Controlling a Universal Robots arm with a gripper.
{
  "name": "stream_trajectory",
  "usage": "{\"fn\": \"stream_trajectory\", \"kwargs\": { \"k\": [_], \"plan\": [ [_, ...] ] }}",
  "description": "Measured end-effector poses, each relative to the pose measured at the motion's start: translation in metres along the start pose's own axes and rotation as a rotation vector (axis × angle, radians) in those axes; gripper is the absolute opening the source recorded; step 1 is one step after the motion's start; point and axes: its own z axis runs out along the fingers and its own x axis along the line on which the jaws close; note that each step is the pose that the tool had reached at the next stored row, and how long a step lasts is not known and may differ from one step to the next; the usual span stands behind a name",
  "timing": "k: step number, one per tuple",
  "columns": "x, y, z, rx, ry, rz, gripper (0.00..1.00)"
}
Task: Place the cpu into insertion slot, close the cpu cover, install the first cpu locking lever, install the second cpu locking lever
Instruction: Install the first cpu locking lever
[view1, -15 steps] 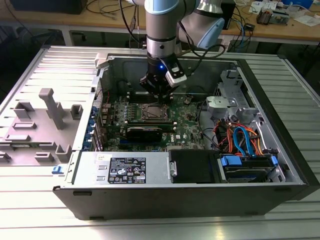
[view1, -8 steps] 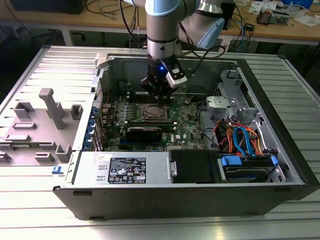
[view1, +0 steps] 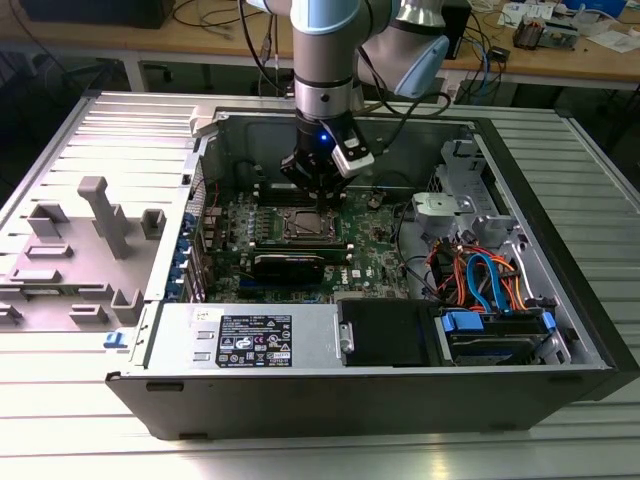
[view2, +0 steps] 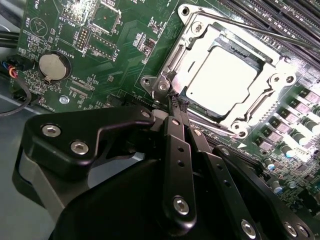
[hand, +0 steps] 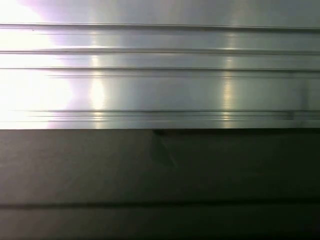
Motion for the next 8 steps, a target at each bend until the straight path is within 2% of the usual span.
{"fn": "stream_trajectory", "kwargs": {
  "k": [8],
  "plan": [
    [0.0000, -0.0002, -0.0008, 0.0007, 0.0002, 0.000, 0.11]
  ]
}}
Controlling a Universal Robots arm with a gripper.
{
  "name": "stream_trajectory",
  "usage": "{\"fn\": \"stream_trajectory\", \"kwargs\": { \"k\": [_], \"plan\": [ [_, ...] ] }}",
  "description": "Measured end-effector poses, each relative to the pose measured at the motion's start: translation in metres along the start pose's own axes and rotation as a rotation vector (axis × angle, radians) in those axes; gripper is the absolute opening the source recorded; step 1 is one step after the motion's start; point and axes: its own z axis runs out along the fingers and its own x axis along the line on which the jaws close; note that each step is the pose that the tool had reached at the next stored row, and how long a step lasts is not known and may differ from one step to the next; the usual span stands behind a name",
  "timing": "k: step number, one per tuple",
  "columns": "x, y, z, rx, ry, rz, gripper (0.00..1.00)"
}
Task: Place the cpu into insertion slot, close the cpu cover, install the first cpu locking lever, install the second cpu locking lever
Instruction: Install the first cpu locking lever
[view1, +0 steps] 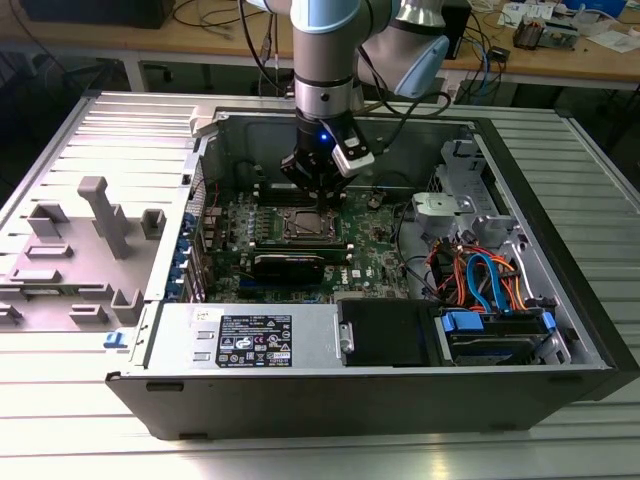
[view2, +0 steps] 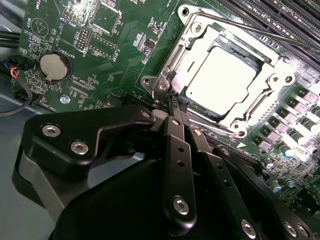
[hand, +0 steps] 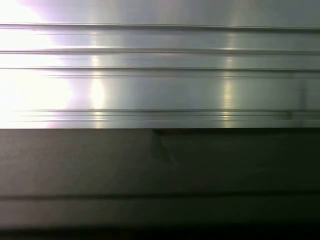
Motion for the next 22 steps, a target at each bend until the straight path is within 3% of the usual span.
{"fn": "stream_trajectory", "kwargs": {
  "k": [22],
  "plan": [
    [0.0001, -0.0021, 0.0023, 0.0068, 0.0000, 0.000, 0.11]
  ]
}}
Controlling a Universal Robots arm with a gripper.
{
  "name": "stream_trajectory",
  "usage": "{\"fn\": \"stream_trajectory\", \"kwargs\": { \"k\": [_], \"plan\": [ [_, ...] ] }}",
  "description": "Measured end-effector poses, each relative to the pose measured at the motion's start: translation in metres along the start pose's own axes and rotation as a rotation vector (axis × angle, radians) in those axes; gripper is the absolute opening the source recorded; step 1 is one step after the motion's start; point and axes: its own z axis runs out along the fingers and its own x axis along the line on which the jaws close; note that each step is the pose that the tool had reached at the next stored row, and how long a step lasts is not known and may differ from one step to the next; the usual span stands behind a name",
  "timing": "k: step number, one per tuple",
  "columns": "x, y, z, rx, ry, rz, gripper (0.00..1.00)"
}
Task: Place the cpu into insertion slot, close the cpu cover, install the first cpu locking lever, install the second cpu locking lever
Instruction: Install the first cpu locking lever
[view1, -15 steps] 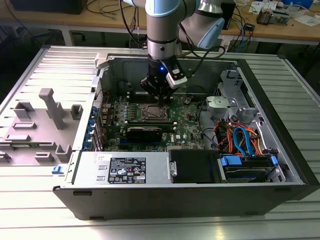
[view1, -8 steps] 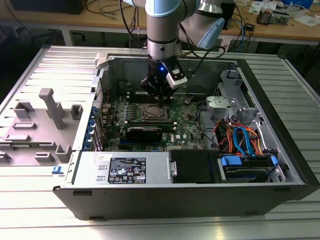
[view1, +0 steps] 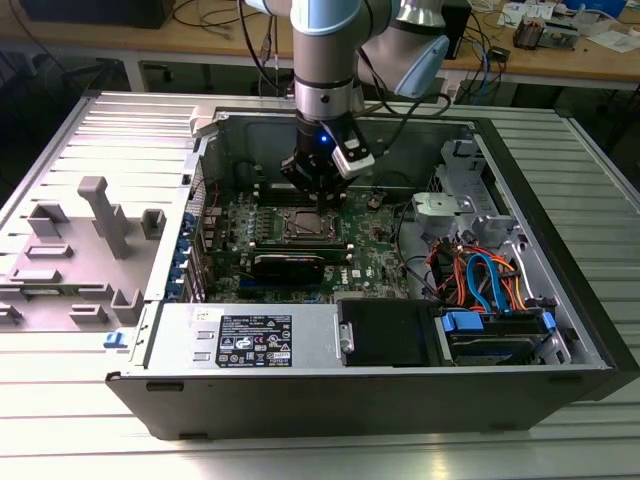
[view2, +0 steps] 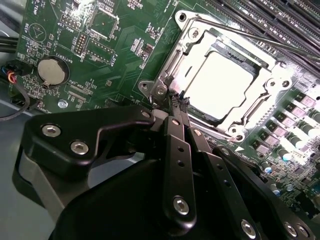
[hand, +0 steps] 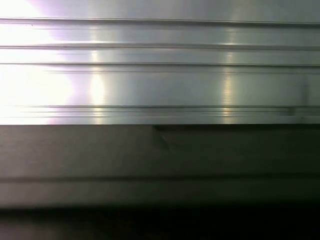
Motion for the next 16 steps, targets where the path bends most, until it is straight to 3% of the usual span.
{"fn": "stream_trajectory", "kwargs": {
  "k": [11, 16],
  "plan": [
    [-0.0004, 0.0004, 0.0015, 0.0000, 0.0002, 0.000, 0.11],
    [-0.0012, 0.0005, 0.0023, -0.0124, 0.0001, 0.001, 0.11]
  ]
}}
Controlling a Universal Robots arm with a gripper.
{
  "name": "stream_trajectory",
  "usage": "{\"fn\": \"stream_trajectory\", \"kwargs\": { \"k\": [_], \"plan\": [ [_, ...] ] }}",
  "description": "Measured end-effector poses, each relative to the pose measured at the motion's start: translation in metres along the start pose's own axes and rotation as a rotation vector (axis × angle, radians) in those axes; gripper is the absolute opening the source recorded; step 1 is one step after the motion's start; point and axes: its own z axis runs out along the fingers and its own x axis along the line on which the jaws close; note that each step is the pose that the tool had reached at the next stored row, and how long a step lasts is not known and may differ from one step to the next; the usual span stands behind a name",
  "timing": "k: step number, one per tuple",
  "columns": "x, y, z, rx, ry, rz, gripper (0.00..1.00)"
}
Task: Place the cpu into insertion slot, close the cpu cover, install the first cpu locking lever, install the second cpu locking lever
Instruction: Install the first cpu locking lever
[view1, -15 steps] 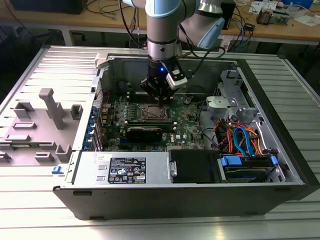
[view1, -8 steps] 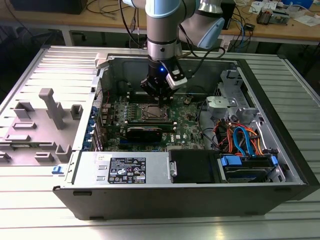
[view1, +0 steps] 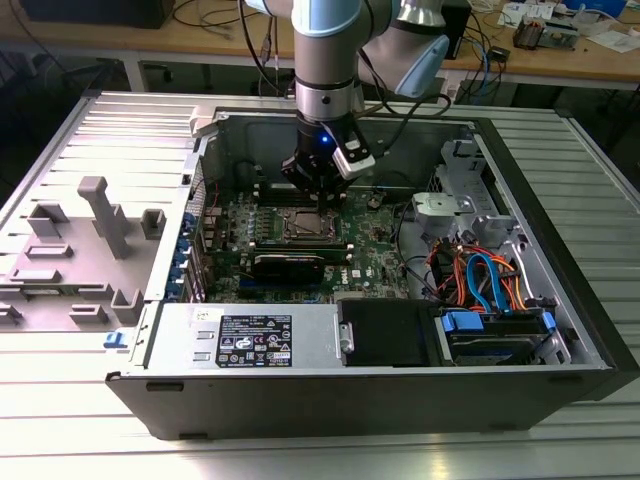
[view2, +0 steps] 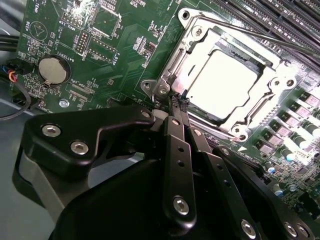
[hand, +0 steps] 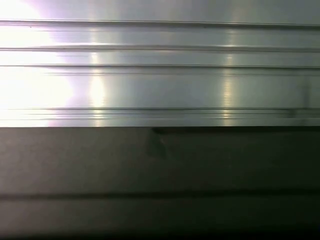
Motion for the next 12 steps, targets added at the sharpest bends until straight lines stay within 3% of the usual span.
{"fn": "stream_trajectory", "kwargs": {
  "k": [5, 10, 12],
  "plan": [
    [0.0000, 0.0001, 0.0002, -0.0124, -0.0002, 0.001, 0.11],
    [-0.0001, 0.0000, -0.0001, -0.0125, -0.0002, 0.001, 0.11],
    [-0.0002, 0.0001, -0.0016, -0.0079, -0.0005, 0.000, 0.11]
  ]
}}
